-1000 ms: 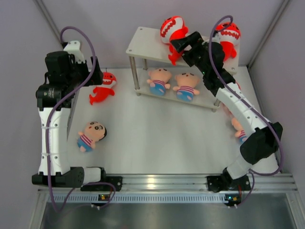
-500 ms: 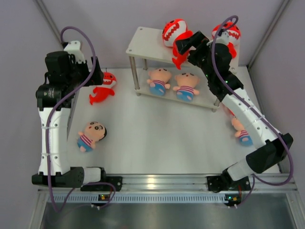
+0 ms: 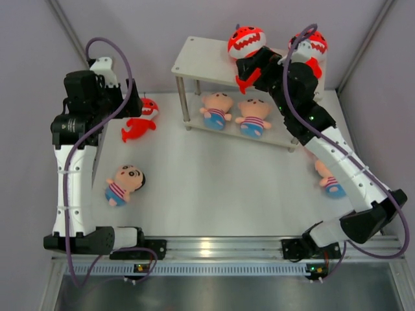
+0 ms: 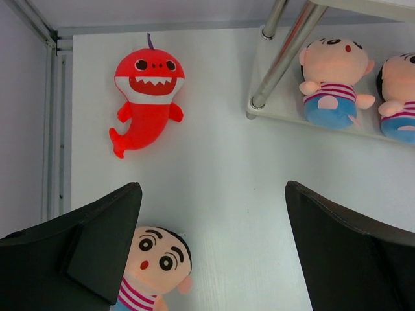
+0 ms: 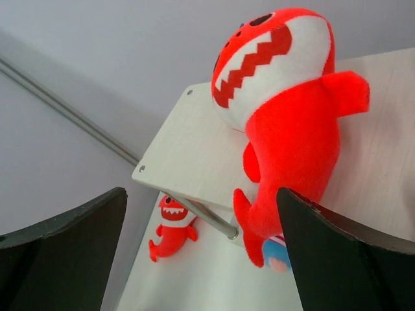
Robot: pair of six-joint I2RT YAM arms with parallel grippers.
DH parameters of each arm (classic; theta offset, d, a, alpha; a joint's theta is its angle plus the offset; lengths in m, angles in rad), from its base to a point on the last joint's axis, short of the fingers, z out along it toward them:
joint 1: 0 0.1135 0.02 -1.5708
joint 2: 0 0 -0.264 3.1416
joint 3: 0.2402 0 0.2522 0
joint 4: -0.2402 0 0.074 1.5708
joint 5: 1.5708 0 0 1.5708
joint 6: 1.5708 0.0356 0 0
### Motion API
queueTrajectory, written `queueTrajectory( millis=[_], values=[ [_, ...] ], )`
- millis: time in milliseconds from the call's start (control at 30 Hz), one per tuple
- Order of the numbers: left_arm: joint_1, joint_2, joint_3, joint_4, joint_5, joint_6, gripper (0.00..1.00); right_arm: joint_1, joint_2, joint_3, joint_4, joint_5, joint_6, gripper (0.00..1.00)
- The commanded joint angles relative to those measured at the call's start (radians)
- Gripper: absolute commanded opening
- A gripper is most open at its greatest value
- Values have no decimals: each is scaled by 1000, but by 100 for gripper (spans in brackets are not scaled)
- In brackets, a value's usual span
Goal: Place and organize the stuffed toys onto the shelf
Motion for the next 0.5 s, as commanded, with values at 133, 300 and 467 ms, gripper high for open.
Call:
queueTrajectory(
  millis=[133,300,467],
  values=[
    [3,38,-62,30,-25,108,98,4,-130,35,-37,-61,-136,92],
    [4,97,-155,103,-161,170,97,4,-232,121,-198,-109,-316,90],
    [65,278,-157,189,-179,256,85,3,-381,14,-217,-63,-406,92]
  ],
)
